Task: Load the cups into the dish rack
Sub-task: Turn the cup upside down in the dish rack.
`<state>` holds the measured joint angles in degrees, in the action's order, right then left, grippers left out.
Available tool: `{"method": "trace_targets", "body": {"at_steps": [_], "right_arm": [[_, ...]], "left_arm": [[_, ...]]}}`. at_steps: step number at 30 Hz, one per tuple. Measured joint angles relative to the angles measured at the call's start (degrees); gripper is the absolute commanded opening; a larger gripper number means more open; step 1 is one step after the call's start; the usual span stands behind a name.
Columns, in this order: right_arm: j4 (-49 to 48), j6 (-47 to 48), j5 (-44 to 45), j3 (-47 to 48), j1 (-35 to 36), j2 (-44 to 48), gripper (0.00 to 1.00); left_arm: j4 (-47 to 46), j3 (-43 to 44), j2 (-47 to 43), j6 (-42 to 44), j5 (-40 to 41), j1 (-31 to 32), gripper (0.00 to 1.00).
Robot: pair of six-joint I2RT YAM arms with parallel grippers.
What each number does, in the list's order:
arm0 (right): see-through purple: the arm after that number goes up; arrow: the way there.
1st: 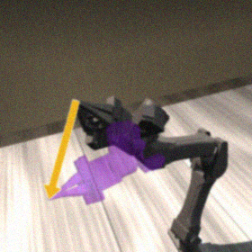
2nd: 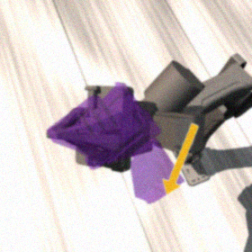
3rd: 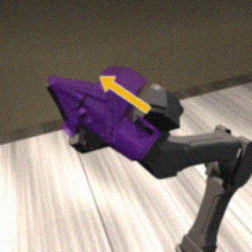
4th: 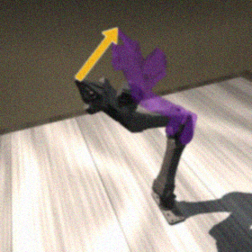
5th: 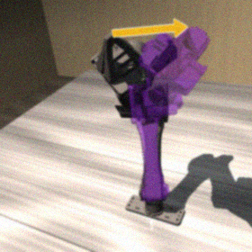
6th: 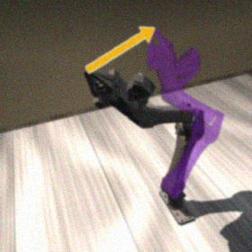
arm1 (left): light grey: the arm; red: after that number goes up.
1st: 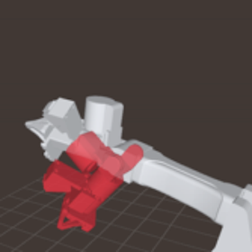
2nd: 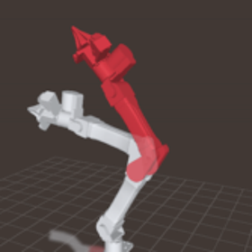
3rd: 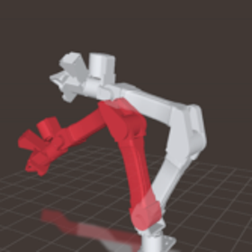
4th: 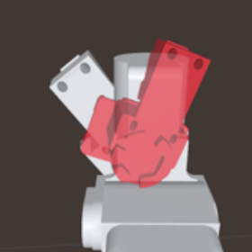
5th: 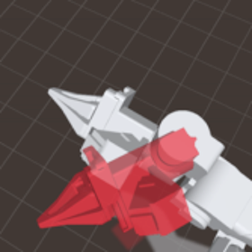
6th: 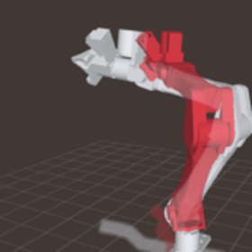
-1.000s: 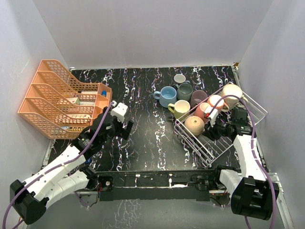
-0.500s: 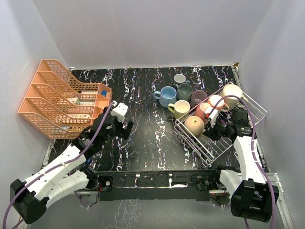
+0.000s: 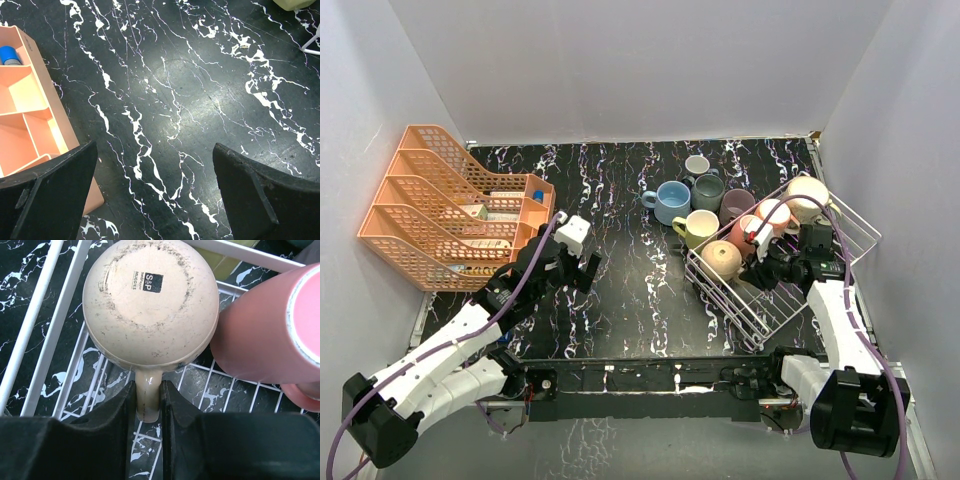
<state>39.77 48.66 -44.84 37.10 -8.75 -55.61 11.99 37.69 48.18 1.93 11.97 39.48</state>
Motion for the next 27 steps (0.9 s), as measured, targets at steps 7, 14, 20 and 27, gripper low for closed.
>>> {"method": "trace_targets", "body": {"at_steps": [7, 14, 20, 27], "right_arm": [[-3.54, -2.84, 2.32, -0.02, 0.87, -0.52, 0.25], [-5.53, -6.05, 4.22, 0.81, 1.11, -2.03, 0.47], [-3.32, -5.88, 6.03, 5.90, 1.11, -1.81, 0.58], [4.63, -1.75, 7.13, 12.20, 1.09, 1.84, 0.33]], "left_arm": [[0.00, 0.00, 0.15, 0.00, 0.00, 0.00, 0.96], [0.00, 0.00, 0.15, 0.02, 0.00, 0.00, 0.96], [0.00, 0.00, 0.13, 0.02, 0.02, 0.00, 0.96], [0.02, 0.00, -0.02, 0.02, 0.02, 0.00, 0.96]]}}
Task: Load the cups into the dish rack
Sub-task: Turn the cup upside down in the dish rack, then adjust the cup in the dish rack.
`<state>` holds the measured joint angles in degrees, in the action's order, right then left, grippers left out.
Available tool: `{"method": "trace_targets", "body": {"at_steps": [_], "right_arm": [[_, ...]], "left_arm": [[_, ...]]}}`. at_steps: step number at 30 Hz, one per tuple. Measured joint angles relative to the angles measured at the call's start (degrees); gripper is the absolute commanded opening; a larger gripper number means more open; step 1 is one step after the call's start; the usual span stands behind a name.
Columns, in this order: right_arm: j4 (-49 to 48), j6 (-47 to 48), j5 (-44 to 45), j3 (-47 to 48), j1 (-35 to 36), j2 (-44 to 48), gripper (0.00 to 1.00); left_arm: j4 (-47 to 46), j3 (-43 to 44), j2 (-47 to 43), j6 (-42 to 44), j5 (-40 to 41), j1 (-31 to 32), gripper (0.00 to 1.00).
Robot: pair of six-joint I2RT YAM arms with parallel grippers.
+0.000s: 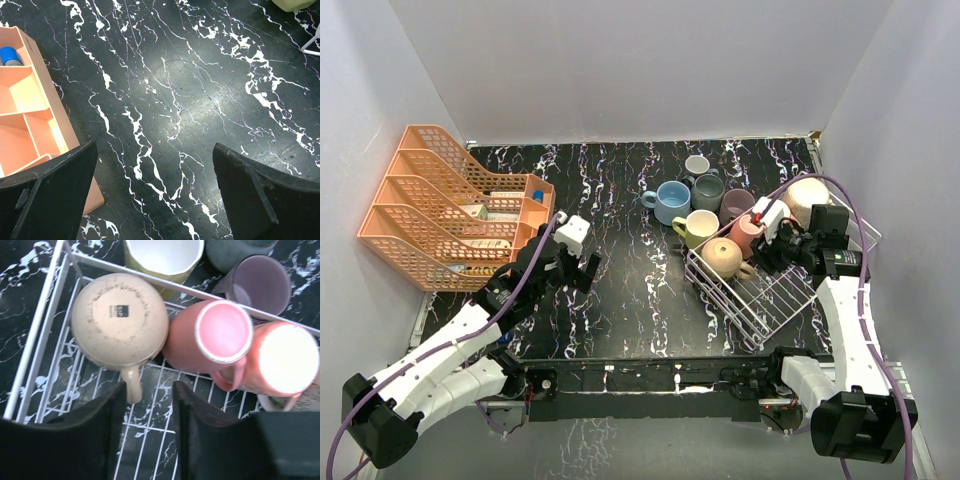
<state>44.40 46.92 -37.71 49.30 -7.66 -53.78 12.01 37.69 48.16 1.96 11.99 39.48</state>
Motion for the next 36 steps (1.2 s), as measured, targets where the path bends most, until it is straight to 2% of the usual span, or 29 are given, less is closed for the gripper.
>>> {"method": "trace_targets", "body": {"at_steps": [3, 5, 13, 19, 36], "right_arm": [[3.72, 2.69, -0.85, 0.33, 0.02, -0.28, 0.16], [6.60, 4.52, -1.27, 0.31, 0.02, -1.55, 0.11], [9.94, 11.13, -1.09, -2.95, 0.02, -6.60, 0.10], [8.94, 12.00, -0.07, -4.13, 0.02, -8.52, 0.10], [-5.70, 4.90, 1.40, -4.20, 0.07, -13.09, 0.11]], "left_arm": [[0.00, 0.00, -0.17, 0.00, 0.00, 0.00, 0.96], [0.00, 0.00, -0.33, 0.00, 0.00, 0.00, 0.96], [-0.02, 0.00, -0.39, 0.00, 0.00, 0.00, 0.96], [0.00, 0.00, -0.39, 0.02, -0.02, 0.00, 0.96], [0.00, 0.00, -0.39, 0.09, 0.00, 0.00, 0.96]]}}
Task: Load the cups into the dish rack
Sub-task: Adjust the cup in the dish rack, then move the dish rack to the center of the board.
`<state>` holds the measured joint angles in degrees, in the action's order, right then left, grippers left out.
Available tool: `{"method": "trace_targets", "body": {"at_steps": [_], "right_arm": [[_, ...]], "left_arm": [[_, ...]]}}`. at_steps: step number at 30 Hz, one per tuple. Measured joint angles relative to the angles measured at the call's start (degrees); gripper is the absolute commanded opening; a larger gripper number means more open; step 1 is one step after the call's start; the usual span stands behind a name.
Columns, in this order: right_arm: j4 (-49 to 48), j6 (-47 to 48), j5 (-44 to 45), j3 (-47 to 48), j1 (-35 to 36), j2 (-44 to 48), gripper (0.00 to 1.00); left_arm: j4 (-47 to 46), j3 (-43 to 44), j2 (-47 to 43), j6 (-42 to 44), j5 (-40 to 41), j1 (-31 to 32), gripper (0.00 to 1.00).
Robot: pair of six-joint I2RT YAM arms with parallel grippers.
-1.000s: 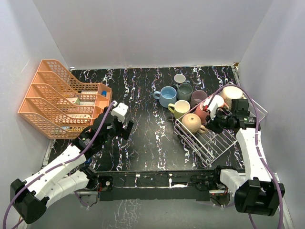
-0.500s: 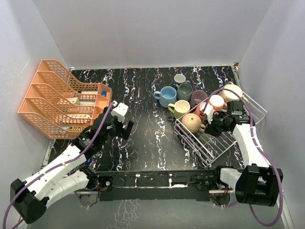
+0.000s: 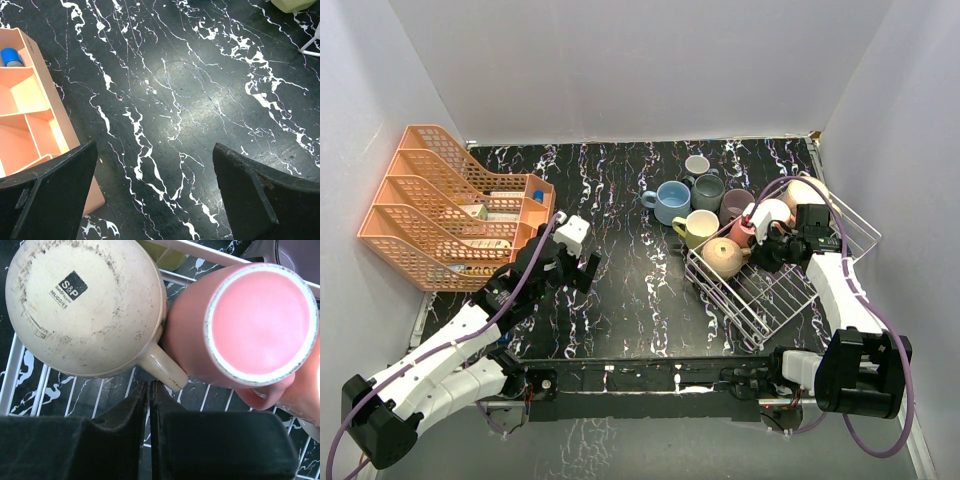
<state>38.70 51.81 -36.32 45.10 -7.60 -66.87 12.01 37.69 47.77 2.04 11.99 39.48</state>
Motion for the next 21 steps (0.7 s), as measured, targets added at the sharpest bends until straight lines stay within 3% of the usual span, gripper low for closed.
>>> {"method": "trace_targets", "body": {"at_steps": [9, 21], "right_arm": [[-0.61, -3.32, 0.13, 0.00, 0.11, 0.42, 0.14], [15.21, 9.81, -6.34, 3.10, 0.13, 3.50, 0.17]], "left_arm": [[0.00, 0.00, 0.00, 0.33, 0.00, 0.00, 0.96], [-0.02, -0.15, 0.04, 0.35, 0.00, 0.00, 0.96]]}}
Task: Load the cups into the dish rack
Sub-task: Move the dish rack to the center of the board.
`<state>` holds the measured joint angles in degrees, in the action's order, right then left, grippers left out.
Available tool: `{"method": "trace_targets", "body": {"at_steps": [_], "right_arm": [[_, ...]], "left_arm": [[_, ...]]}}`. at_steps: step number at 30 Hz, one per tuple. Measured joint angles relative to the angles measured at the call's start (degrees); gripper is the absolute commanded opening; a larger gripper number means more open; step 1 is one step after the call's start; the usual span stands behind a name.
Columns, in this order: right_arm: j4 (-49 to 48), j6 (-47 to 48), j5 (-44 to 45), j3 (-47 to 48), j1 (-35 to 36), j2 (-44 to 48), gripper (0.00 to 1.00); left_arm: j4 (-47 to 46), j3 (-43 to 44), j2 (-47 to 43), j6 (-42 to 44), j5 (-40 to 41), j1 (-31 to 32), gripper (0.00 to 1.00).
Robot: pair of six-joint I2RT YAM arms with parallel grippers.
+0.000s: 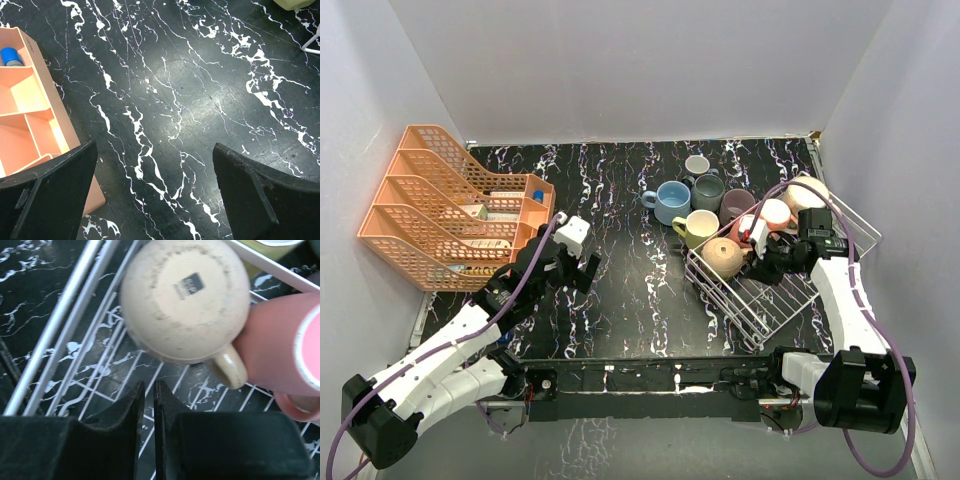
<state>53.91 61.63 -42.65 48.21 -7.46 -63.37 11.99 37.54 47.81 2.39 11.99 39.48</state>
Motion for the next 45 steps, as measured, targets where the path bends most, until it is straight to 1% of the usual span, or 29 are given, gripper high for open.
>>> {"method": "trace_targets", "body": {"at_steps": [8, 14, 17, 20, 23, 26, 27, 28, 31, 34, 40, 45], "right_arm": [[9.68, 7.69, -5.22, 0.26, 0.96, 5.18, 0.17], [11.47, 9.16, -6.84, 0.35, 3.21, 5.97, 0.17], [11.74, 9.07, -6.86, 0.35, 5.46, 5.95, 0.17], [9.97, 8.20, -5.22, 0.35, 9.40, 5.97, 0.16], [5.57, 5.79, -1.88, 0.35, 13.86, 5.92, 0.16], [0.52, 2.23, 2.69, 0.44, 19.96, 5.18, 0.16], [-0.85, 0.87, 4.28, 0.81, 22.53, 4.31, 0.16], [-1.55, -0.31, 4.81, 1.36, 23.63, 3.04, 0.16], [-1.57, -2.49, 4.57, 2.97, 27.54, -0.39, 0.16], [-1.66, -4.13, 4.42, 3.91, 29.53, -3.15, 0.17], [-1.64, -6.14, 4.42, 4.61, 30.99, -5.14, 0.18], [-0.52, -8.52, 3.78, 8.15, 32.96, -9.40, 0.20]], "left_arm": [[0.02, -0.07, 0.42, 0.00, 0.00, 0.00, 0.96], [0.00, -0.07, 0.76, 0.00, 0.00, 0.00, 0.96], [0.02, -0.07, 1.22, 0.00, 0.00, 0.00, 0.96], [0.02, -0.07, 1.62, 0.00, 0.02, 0.00, 0.96], [0.02, -0.07, 1.95, -0.02, 0.02, 0.00, 0.96], [0.02, -0.07, 2.62, -0.02, 0.04, 0.00, 0.96], [0.02, -0.07, 2.80, -0.02, 0.09, 0.00, 0.96], [0.02, -0.07, 2.91, -0.02, 0.15, 0.00, 0.96], [0.02, -0.09, 3.02, -0.02, 0.46, 0.00, 0.96], [0.02, -0.11, 3.04, -0.02, 0.70, 0.00, 0.96], [0.02, -0.11, 3.54, -0.02, 0.72, 0.00, 0.96], [0.02, -0.11, 3.72, -0.07, 0.74, 0.00, 0.96]]}}
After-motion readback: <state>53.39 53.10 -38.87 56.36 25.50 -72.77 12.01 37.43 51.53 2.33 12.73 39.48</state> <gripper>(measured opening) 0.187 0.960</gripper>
